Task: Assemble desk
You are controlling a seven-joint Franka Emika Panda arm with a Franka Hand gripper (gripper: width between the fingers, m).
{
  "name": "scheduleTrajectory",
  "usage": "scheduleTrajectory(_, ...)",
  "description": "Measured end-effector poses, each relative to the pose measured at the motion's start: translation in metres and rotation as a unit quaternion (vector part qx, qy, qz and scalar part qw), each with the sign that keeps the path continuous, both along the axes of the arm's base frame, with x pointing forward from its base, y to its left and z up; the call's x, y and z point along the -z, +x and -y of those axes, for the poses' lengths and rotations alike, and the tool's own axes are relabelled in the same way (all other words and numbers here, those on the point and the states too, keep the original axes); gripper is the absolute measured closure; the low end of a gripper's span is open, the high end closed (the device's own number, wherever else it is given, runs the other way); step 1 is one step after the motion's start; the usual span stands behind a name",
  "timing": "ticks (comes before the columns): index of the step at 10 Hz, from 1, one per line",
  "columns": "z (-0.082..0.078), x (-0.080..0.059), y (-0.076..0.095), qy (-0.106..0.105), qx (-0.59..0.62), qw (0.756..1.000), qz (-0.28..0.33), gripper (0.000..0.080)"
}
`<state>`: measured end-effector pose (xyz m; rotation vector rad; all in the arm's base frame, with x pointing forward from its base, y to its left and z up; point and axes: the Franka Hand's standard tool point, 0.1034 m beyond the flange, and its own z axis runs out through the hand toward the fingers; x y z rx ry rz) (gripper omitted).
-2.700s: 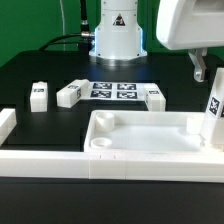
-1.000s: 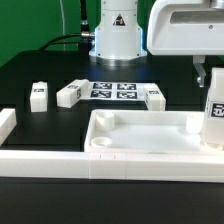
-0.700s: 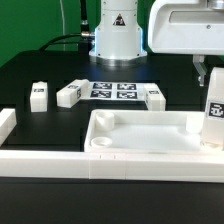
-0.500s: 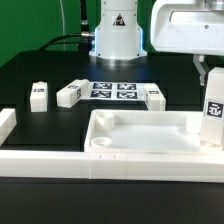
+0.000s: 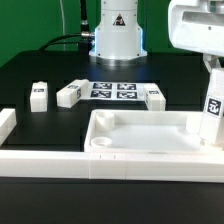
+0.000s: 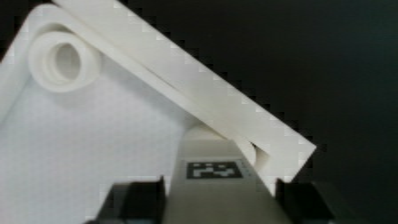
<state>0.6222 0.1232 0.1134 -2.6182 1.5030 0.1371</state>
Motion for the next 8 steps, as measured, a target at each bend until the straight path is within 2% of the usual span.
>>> scheduleTrajectory(3,-0.0030,0.0000,-0.0002,0.005,0.019,1.000,-0.003,0.0495)
scheduleTrajectory(4,-0.0029,0.0001,-0.0004,0.005,-0.005,1.000,0.000,0.0318)
scheduleTrajectory(5,-0.0046,-0.0008,-0.0003,0.004,-0.029,1.000,0.000,0.0188)
scheduleTrajectory(6,-0.0056,-0.0009,-0.0003,0.007,-0.027,1.000,0.000,0.0160)
scheduleTrajectory(8,-0.0055,-0.0009,-0.0003,0.008,-0.118,0.993,0.014,0.0151)
